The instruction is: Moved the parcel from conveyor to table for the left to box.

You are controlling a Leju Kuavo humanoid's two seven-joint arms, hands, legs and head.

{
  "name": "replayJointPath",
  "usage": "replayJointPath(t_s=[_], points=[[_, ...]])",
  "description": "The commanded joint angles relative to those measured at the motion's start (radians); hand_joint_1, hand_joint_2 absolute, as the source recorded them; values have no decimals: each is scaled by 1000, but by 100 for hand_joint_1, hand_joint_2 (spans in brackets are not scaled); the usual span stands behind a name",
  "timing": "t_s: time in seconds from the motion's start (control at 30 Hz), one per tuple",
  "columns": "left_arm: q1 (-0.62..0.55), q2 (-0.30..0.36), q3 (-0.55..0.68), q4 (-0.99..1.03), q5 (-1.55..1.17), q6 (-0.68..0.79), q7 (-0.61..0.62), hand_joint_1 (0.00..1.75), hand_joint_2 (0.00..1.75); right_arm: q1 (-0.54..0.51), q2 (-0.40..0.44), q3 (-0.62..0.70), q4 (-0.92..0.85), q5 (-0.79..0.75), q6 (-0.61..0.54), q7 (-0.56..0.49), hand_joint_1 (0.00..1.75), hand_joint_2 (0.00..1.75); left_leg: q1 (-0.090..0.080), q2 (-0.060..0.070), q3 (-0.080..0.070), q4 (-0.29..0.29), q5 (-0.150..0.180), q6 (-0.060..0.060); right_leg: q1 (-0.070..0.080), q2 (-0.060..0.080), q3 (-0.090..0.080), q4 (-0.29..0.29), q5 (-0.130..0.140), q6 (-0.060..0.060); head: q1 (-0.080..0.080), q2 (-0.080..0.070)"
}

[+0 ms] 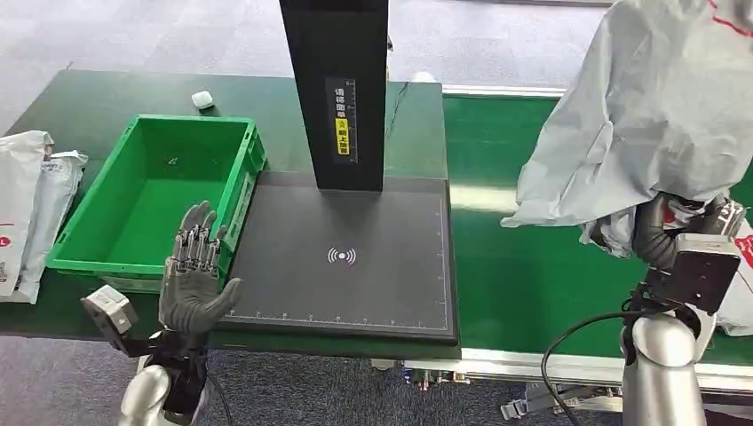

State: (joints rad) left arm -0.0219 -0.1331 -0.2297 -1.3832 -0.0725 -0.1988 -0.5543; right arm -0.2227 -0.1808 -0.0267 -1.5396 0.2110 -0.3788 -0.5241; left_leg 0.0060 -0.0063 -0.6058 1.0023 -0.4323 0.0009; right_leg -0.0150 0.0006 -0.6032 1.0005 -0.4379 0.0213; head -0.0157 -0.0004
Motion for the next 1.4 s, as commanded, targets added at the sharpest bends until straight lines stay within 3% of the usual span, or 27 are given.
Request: replayJointPath(t_s=[0.03,0.13,0.17,0.2,0.23,0.27,0.3,0.33,0.37,0.4,0.43,0.5,0.53,0.6,0.77,0.97,1.2,1.4], points=[[-29,14,-15,58,0,-1,2,0,175,-6,27,-6,9,-4,-2,0,175,175,0,0,4,-2,-1,-1,0,0,4,-1,-1,-1,0,0],[-29,14,-15,58,0,-1,2,0,175,-6,27,-6,9,-4,-2,0,175,175,0,1,5,-2,-1,-1,0,0,5,-2,-1,-1,0,0],[-23,40,-3,41,5,39,-22,0,175,-257,-224,246,141,247,249,7,175,175,0,0,3,-1,0,0,0,0,3,-1,-1,-1,0,0],[-19,64,13,28,27,28,-23,0,175,-560,-128,623,324,481,626,93,175,175,0,0,3,-1,0,0,0,0,2,-1,0,-1,0,0],[-14,74,36,19,37,6,-20,0,175,-686,-2,992,518,428,843,113,175,175,-4,29,2,4,-4,0,-4,28,-9,6,4,-1,0,0],[-12,72,49,18,34,-7,-20,0,175,-728,29,1042,585,389,811,114,175,175,-3,38,-2,1,-6,-1,-3,37,-5,7,6,-1,2,0],[-12,72,49,18,34,-7,-20,0,175,-728,29,1042,585,389,811,114,175,175,-1,31,-5,-3,-5,-2,-1,31,-2,7,6,-2,9,0],[-12,67,50,21,33,-10,-20,0,175,-726,4,1063,570,367,796,113,175,175,-4,42,-1,-4,-6,-4,-2,42,-5,9,9,-5,5,0],[-12,64,49,22,32,-11,-20,0,175,-724,-21,1082,547,345,786,120,175,175,-6,29,-6,-6,0,-3,-5,28,-8,9,9,-5,2,0],[-14,63,46,24,31,-11,-20,0,175,-722,-49,1104,516,316,776,132,175,175,-3,30,0,-8,1,-5,-2,28,-4,5,10,-6,3,0],[-15,61,44,26,31,-11,-20,0,175,-720,-64,1109,502,307,774,133,175,175,-2,17,1,-4,2,-5,-1,15,-1,3,6,-6,1,0],[-17,60,41,26,31,-11,-20,0,175,-718,-79,1115,488,299,772,136,175,175,0,6,6,-2,6,-6,0,4,-1,4,2,-7,-3,0],[-17,60,41,26,31,-11,-20,0,175,-718,-79,1115,488,299,772,136,175,175,-1,-10,1,-1,10,-6,-1,-10,-1,4,1,-5,-2,0],[-17,60,41,26,31,-11,-20,0,175,-718,-79,1115,488,299,772,136,175,175,1,-17,-3,0,11,-6,3,-17,-1,5,1,-6,-2,0],[-25,61,37,32,33,-11,-20,0,175,-734,-83,1137,482,274,766,157,175,175,2,-9,-2,-1,8,-5,2,-8,-1,5,2,-6,-2,0],[-24,66,37,37,33,-6,-21,0,175,-756,-78,1165,501,260,765,166,175,175,2,-8,-2,1,7,-4,2,-8,-1,4,2,-6,-1,0],[-28,61,35,24,32,13,9,0,175,-825,-83,1337,628,335,893,371,175,175,2,-8,-3,1,7,-4,2,-8,-2,4,2,-5,-1,0],[-34,44,18,27,28,43,30,0,175,-810,-76,1395,744,403,835,463,175,175,2,-9,-1,0,7,-4,2,-9,1,3,2,-5,-2,0]])
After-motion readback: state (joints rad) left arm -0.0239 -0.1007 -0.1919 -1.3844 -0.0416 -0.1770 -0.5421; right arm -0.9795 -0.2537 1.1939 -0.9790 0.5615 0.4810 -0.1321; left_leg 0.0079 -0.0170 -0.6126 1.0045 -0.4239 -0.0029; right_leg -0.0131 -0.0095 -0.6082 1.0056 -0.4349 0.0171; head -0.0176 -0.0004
